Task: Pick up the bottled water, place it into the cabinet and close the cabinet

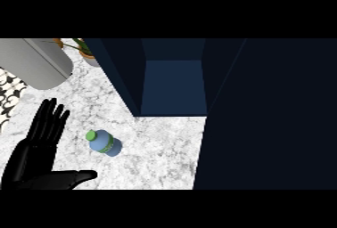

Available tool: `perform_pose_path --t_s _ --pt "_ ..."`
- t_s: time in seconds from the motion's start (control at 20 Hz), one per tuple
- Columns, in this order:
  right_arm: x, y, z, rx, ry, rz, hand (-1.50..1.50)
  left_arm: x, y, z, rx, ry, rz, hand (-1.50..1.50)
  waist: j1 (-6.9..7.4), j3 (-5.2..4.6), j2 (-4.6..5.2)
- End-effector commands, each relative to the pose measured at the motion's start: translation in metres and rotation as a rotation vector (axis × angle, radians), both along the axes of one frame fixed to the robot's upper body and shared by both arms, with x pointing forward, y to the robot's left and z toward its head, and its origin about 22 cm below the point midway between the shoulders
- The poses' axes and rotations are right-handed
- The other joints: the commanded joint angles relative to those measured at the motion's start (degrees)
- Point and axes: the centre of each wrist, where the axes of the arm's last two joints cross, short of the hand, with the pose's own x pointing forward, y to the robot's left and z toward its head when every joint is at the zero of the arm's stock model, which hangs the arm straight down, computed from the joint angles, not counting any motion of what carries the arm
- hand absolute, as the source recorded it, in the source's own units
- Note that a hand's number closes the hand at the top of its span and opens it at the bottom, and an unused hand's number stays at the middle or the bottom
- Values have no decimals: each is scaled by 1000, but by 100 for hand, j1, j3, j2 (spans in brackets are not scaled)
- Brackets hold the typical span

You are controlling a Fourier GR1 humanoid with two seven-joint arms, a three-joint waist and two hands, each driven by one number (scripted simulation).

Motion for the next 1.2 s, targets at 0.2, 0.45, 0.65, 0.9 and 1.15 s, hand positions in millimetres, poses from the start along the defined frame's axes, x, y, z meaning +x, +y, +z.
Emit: perform_pose_path --t_s 0.2,0.45,0.65,0.9,1.15 --pt "-34 -11 26 2 -58 0 -150 19 -3 -58 -11 18 -8 -150 -1 1 3" --pt "-45 -17 34 -19 -62 -4 -150 16 3 -92 -21 39 15 -150 -24 -1 -3" --pt "-36 -2 27 -7 -61 8 -150 13 10 -117 5 61 39 -150 0 -2 -3" --pt "-38 -13 27 -14 -64 6 -150 22 14 -145 1 69 49 -150 -37 2 4" --pt "-39 -1 37 33 -59 -2 -150 21 20 -167 -12 95 32 -150 -43 -10 -1"
